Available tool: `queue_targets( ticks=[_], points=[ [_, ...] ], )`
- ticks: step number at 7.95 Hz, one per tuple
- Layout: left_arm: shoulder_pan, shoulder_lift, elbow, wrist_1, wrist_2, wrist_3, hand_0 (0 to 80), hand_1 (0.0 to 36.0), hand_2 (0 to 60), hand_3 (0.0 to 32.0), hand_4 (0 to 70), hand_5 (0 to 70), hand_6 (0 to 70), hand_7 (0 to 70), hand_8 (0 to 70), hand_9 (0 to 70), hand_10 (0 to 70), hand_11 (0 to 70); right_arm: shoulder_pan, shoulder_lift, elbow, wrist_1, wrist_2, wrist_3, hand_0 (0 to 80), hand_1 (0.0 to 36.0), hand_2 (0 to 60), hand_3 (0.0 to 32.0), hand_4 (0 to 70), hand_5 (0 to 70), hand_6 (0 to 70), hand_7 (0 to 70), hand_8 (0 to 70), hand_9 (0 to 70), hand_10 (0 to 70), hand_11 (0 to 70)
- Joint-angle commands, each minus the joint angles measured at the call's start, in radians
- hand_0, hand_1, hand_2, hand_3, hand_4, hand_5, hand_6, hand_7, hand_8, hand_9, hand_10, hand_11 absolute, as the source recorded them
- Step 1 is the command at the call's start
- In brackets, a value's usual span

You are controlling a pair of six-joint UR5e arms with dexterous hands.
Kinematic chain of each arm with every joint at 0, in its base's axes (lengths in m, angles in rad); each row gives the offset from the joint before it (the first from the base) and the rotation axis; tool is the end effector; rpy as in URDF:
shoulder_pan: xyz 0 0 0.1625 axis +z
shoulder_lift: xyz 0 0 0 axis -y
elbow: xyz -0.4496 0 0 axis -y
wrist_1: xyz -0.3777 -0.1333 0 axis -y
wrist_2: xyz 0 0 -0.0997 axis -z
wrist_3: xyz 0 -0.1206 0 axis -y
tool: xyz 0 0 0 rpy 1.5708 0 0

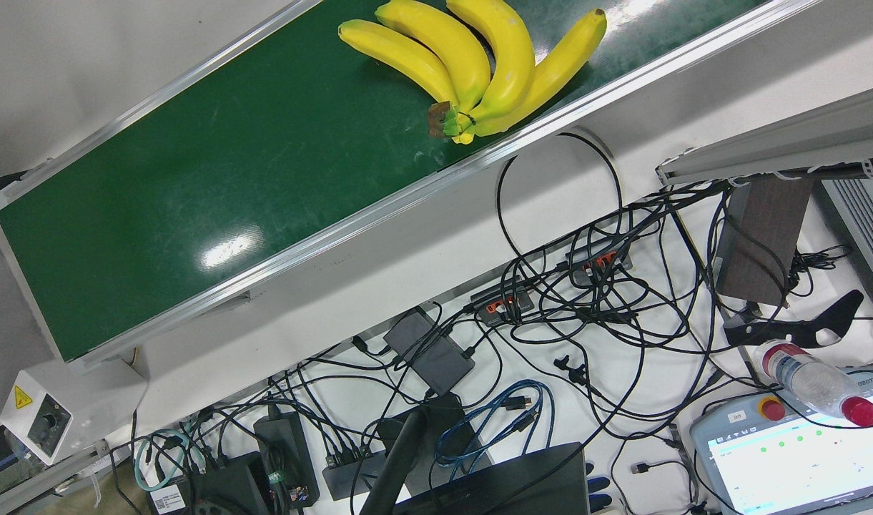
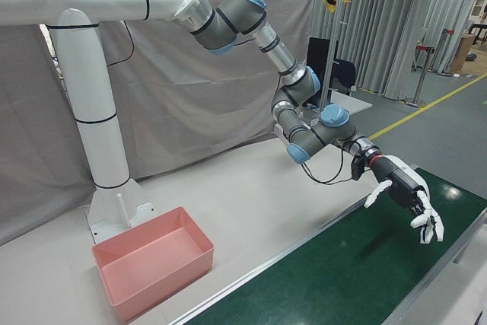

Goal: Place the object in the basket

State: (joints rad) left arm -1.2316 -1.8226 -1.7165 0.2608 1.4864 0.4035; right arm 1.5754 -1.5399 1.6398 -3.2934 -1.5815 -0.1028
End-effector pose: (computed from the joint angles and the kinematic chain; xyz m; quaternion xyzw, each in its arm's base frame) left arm 0.0620 -0.6069 0.5341 0.0519 0.7518 -0.6234 0.2086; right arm 0.1343 -0.5044 0.6800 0.0331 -0.6877 0.7242 0.0393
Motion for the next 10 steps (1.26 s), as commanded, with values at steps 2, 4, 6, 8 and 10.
queue_targets(
  ticks=[2,4,6,8,10],
  points=[
    [0.001,0.003,-0.002,0.002,0.002,0.0,61.2,21.1,8.3,0.0,28.4,29.8,7.7,16.9,16.7,19.9,10.9,17.9,0.0,0.0,0.0,0.0,0.0,0.0,0.0,0.0,0.0,0.0,0.0,0.0,0.0,0.0,0.0,0.0,0.0,0.0],
    [0.003,0.003,0.0,0.002,0.003,0.0,61.4,20.9,7.0,0.0,27.2,27.4,6.9,15.2,16.7,19.4,9.7,16.2,0.0,0.0,0.0,0.0,0.0,0.0,0.0,0.0,0.0,0.0,0.0,0.0,0.0,0.0,0.0,0.0,0.0,0.0],
    [0.001,0.003,0.0,0.002,0.003,0.0,60.7,20.6,7.1,0.0,26.5,27.2,6.5,14.8,16.0,18.6,10.0,16.6,0.0,0.0,0.0,0.0,0.0,0.0,0.0,0.0,0.0,0.0,0.0,0.0,0.0,0.0,0.0,0.0,0.0,0.0],
    [0.001,0.003,0.0,0.002,0.003,0.0,60.4,20.5,7.1,0.0,26.8,27.5,6.8,14.9,16.4,19.3,9.8,16.3,0.0,0.0,0.0,0.0,0.0,0.0,0.0,0.0,0.0,0.0,0.0,0.0,0.0,0.0,0.0,0.0,0.0,0.0],
    [0.001,0.003,0.0,0.002,0.002,-0.002,60.5,20.7,7.7,0.0,27.0,27.7,6.7,14.9,16.1,19.0,10.0,16.6,0.0,0.0,0.0,0.0,0.0,0.0,0.0,0.0,0.0,0.0,0.0,0.0,0.0,0.0,0.0,0.0,0.0,0.0]
  ],
)
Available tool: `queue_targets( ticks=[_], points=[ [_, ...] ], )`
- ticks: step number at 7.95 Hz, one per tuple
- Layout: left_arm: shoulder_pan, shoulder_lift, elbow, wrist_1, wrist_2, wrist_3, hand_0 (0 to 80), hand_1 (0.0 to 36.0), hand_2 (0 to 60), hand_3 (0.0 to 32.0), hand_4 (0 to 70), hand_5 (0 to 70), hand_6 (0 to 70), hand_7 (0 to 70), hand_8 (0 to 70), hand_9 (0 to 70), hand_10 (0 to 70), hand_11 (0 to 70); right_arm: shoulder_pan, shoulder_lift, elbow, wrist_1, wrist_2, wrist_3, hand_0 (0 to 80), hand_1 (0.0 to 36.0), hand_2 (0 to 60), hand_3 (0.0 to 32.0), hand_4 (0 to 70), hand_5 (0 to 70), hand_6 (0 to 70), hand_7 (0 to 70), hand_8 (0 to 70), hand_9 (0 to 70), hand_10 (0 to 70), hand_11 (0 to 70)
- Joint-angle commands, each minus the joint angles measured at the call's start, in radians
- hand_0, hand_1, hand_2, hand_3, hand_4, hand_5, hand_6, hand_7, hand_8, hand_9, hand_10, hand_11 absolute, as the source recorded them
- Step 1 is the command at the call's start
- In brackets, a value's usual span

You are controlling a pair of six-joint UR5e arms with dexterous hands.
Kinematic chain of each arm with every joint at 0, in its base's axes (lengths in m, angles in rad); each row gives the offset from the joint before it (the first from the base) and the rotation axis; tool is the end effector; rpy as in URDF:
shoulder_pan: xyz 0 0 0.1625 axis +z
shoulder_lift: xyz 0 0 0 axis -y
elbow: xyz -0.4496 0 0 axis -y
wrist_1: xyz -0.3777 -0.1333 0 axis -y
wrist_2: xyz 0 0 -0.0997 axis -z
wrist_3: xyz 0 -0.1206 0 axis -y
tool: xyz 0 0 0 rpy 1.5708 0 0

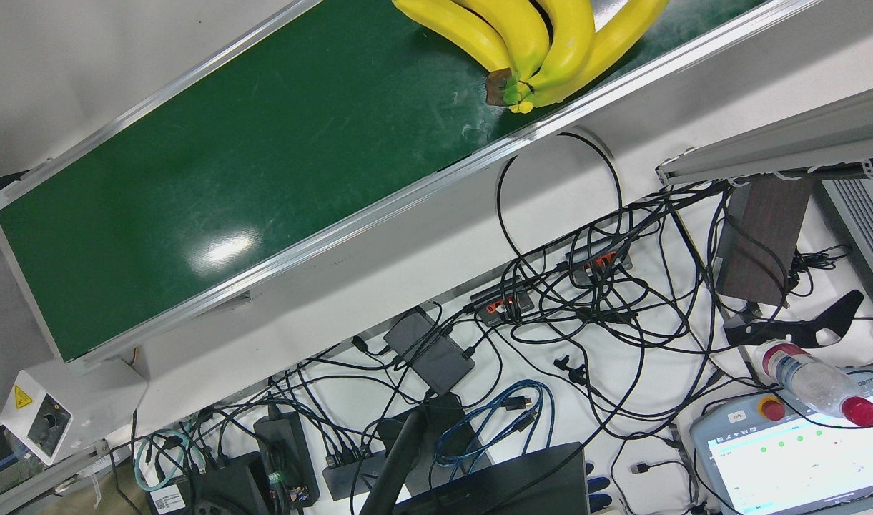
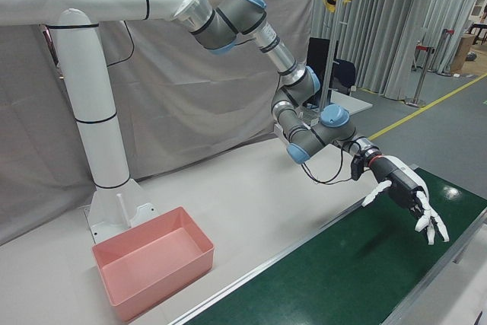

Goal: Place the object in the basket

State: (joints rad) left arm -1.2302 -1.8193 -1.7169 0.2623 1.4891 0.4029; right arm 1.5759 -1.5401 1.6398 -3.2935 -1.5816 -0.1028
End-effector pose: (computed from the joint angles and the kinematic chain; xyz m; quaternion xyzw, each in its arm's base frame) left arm 0.0627 -0.6054 0.5361 0.0503 0.7505 -0.6245 0.2105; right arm 0.1346 -0.5042 0.6802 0.0332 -0.6876 0.7243 0.0391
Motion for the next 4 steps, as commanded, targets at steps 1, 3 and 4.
queue_targets(
  ticks=[1,3,4],
  points=[
    [0.0,0.0,0.0,0.0,0.0,-0.001,60.4,20.3,6.7,0.0,27.1,27.5,6.3,14.7,15.4,17.9,10.0,16.6,0.0,0.0,0.002,0.0,0.0,0.0,0.0,0.0,0.0,0.0,0.0,0.0,0.0,0.0,0.0,0.0,0.0,0.0],
    [0.001,0.002,0.002,-0.002,-0.001,-0.001,58.0,18.1,4.2,0.0,26.4,27.0,6.2,14.6,14.7,17.2,9.8,16.0,0.001,0.0,0.002,0.0,0.0,0.0,0.0,0.0,0.0,0.0,0.0,0.0,0.0,0.0,0.0,0.0,0.0,0.0],
    [0.003,0.002,0.002,-0.002,-0.001,-0.001,57.7,17.9,3.8,0.0,26.1,27.0,6.3,14.8,14.8,17.6,9.6,15.7,0.001,0.0,0.0,0.0,0.0,0.0,0.0,0.0,0.0,0.0,0.0,0.0,0.0,0.0,0.0,0.0,0.0,0.0]
  ],
)
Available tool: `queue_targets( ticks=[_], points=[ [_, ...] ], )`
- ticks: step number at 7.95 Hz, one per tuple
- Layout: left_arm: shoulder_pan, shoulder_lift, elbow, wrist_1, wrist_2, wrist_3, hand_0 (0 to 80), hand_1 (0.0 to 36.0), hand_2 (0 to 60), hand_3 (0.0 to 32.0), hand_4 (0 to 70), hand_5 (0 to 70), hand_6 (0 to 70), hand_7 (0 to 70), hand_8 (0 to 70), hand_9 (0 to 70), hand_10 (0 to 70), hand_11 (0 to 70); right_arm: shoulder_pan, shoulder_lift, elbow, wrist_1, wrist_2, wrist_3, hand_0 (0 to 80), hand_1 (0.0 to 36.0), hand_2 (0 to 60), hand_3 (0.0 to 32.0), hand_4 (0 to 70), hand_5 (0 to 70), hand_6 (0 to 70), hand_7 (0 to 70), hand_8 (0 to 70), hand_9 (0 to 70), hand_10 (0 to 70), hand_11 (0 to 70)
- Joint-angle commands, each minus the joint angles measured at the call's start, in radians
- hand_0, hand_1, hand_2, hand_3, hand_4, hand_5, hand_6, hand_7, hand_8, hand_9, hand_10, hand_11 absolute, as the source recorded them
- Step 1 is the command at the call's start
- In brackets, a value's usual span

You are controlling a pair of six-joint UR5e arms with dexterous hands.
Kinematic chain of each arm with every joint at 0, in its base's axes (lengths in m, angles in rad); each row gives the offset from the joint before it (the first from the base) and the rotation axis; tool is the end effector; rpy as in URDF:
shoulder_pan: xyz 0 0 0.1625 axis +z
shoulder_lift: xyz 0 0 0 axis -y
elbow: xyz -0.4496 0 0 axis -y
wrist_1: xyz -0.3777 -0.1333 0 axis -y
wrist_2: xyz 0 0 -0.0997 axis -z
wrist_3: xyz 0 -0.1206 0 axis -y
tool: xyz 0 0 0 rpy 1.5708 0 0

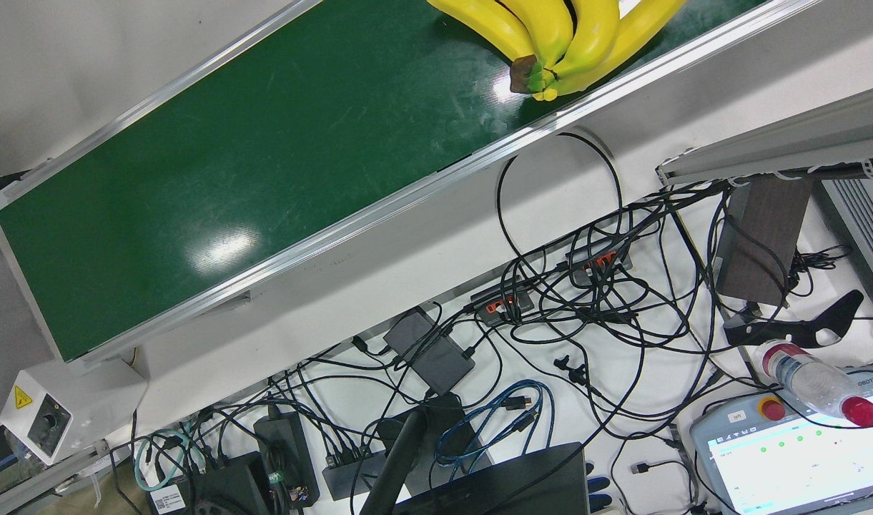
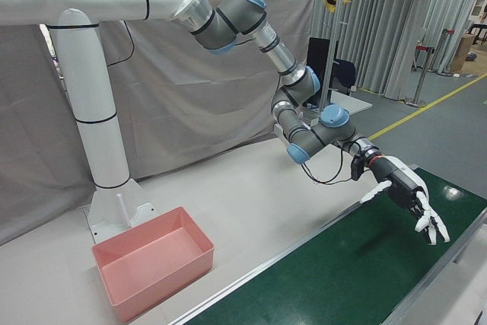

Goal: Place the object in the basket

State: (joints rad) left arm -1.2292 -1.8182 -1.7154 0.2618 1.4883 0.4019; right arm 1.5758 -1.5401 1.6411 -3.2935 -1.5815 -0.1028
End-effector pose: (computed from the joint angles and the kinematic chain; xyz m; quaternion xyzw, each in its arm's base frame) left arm 0.0631 -0.6051 0.5374 0.0498 0.7498 -0.6253 0.2105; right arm 0.1345 -0.5043 0.6795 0.0332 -0.6881 0.7238 0.0391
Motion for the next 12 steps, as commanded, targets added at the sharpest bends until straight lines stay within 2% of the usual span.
queue_targets(
  ticks=[1,9,12],
  points=[
    [0.002,0.0,0.0,-0.001,0.0,0.0,57.8,17.8,3.7,0.0,26.2,26.9,6.4,14.7,15.3,18.0,9.0,14.9,0.0,0.0,-0.001,0.0,0.0,0.0,0.0,0.0,0.0,0.0,0.0,0.0,0.0,0.0,0.0,0.0,0.0,0.0],
    [0.002,0.0,-0.001,0.005,0.001,-0.002,59.6,19.3,4.6,0.0,27.2,28.3,6.7,14.8,15.7,18.3,8.6,14.5,0.001,0.0,0.0,0.0,0.0,0.0,0.0,0.0,0.0,0.0,0.0,0.0,0.0,0.0,0.0,0.0,0.0,0.0],
    [0.005,-0.003,-0.003,0.019,0.001,0.001,60.7,19.6,3.0,0.0,25.7,27.6,5.9,14.1,15.7,17.5,8.4,14.2,0.001,0.0,0.0,0.0,0.0,0.0,0.0,0.0,0.0,0.0,0.0,0.0,0.0,0.0,0.0,0.0,0.0,0.0]
  ],
)
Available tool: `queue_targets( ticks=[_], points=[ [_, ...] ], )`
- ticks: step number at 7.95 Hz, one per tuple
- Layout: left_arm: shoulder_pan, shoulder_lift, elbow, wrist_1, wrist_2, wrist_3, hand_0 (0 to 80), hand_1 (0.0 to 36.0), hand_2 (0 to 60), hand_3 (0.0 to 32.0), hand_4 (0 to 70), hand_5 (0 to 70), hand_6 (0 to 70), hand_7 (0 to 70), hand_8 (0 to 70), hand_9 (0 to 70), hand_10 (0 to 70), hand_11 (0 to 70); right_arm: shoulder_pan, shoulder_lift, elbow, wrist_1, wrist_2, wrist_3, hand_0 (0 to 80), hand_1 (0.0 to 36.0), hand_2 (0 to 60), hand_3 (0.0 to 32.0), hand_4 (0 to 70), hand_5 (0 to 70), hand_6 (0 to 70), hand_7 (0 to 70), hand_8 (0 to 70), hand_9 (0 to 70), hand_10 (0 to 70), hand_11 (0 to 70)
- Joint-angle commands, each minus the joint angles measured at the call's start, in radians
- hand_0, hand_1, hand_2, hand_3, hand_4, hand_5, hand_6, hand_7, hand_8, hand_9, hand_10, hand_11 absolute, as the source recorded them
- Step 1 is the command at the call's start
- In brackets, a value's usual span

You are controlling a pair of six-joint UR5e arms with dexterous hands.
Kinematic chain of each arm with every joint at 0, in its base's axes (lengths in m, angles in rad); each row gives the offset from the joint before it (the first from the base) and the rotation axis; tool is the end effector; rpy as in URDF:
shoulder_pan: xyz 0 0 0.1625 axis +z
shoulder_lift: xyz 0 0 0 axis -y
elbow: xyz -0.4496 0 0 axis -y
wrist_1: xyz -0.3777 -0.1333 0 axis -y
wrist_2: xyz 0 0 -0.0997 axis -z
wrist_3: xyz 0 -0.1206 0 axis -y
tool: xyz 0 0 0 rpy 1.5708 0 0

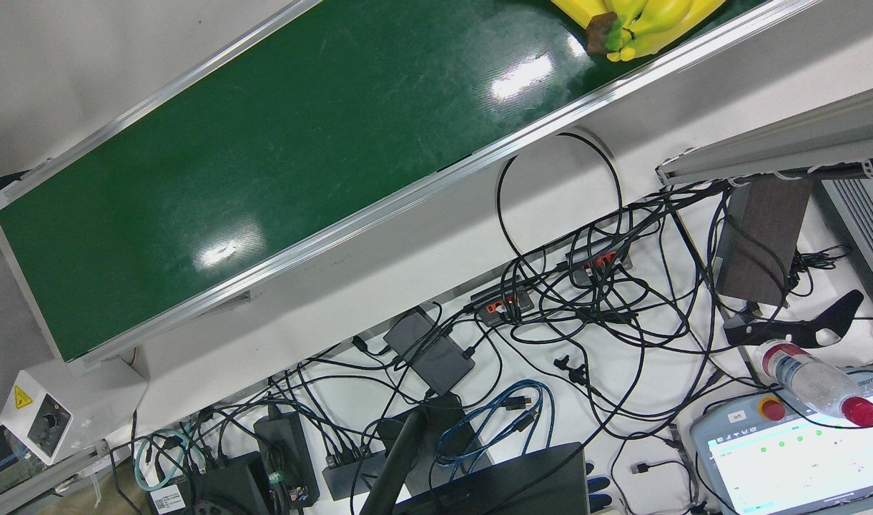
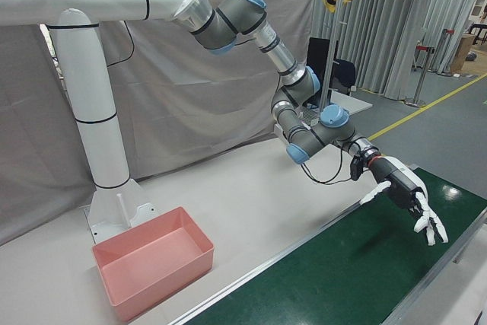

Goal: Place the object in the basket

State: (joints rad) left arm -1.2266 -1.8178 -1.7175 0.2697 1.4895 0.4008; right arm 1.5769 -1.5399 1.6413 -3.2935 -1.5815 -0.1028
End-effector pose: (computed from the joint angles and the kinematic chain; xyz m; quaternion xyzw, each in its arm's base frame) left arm 0.0645 -0.6040 0.5376 0.0481 0.7479 -0.6271 0.2123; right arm 0.1351 -0.5042 0.6793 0.0336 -0.6882 0.7237 0.0387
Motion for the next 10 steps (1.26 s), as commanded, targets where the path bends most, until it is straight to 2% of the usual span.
queue_targets(
  ticks=[1,7,10],
  points=[
    [0.003,-0.003,-0.001,0.011,-0.002,0.004,60.3,19.6,3.8,0.0,24.9,29.2,5.8,13.9,15.8,17.3,8.5,14.3,-0.001,0.0,0.0,0.0,0.0,0.0,0.0,0.0,0.0,0.0,0.0,0.0,0.0,0.0,0.0,0.0,0.0,0.0],
    [0.01,-0.009,0.001,0.023,-0.002,0.009,61.4,20.3,5.8,0.0,27.9,31.6,7.4,14.7,16.7,18.4,8.5,14.5,0.0,0.0,0.0,0.0,0.0,0.0,0.0,0.0,0.0,0.0,0.0,0.0,0.0,0.0,0.0,0.0,0.0,0.0],
    [0.01,-0.046,-0.001,0.052,-0.002,0.03,61.8,20.6,5.9,0.0,28.5,32.6,7.8,14.9,16.9,18.7,8.6,14.6,-0.002,0.0,0.0,0.0,0.0,0.0,0.0,0.0,0.0,0.0,0.0,0.0,0.0,0.0,0.0,0.0,0.0,0.0]
  ],
)
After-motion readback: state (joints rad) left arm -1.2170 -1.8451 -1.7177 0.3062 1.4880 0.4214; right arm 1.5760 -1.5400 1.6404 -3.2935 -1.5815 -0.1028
